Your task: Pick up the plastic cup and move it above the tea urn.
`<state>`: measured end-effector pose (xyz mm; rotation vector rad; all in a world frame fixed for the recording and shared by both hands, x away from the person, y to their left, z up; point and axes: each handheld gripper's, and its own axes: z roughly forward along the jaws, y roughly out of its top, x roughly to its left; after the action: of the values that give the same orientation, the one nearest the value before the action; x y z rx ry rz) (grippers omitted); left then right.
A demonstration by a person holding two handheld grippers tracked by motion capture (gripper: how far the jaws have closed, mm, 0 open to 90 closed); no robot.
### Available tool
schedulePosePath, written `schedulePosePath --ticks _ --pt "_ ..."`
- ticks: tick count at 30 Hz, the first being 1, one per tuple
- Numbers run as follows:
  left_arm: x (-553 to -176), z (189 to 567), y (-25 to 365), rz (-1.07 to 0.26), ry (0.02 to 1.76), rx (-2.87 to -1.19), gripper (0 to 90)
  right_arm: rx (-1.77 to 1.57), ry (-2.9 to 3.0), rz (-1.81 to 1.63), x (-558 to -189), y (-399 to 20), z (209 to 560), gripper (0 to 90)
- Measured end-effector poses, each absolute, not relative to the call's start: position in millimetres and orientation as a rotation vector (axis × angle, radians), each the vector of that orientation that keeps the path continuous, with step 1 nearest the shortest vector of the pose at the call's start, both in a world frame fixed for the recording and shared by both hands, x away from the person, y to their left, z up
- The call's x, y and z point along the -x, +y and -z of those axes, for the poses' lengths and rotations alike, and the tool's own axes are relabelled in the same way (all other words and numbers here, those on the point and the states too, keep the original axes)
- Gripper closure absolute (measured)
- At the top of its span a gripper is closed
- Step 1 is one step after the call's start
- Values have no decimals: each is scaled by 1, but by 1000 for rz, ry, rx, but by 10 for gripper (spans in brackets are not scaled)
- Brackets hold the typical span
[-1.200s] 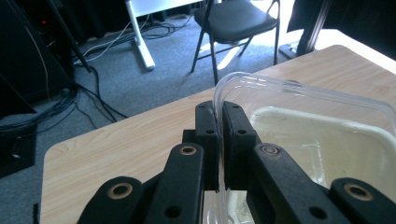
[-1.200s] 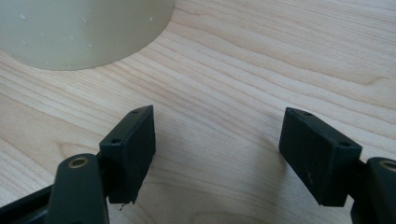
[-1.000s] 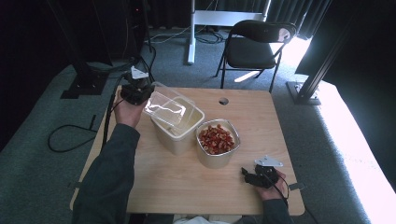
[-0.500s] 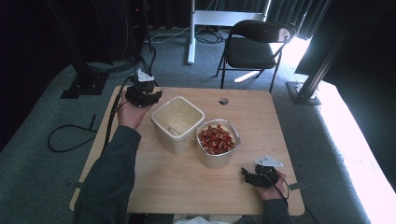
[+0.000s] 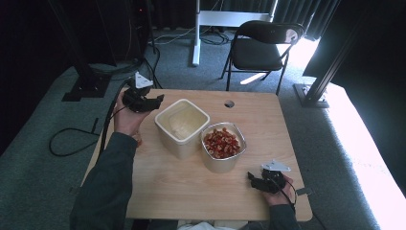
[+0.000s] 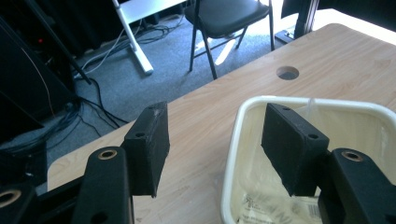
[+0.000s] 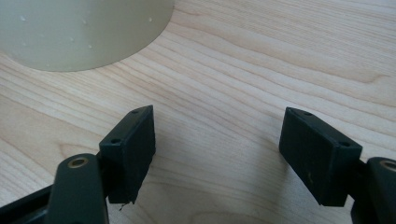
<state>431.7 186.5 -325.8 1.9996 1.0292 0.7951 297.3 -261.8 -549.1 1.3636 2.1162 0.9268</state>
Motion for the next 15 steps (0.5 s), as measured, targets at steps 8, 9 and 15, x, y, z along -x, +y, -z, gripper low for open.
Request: schedulePosePath --ticks 8,9,15 --pt "-429 335 205 -762 1053 -1981 426 -1368 2119 -938 -298 -263 549 263" --pt "-427 336 208 -763 1053 -1975 426 -1369 2120 -939 -298 -263 549 262" --pt "-420 346 224 -742 1079 -1962 409 -1373 2120 -940 -298 -263 549 263"
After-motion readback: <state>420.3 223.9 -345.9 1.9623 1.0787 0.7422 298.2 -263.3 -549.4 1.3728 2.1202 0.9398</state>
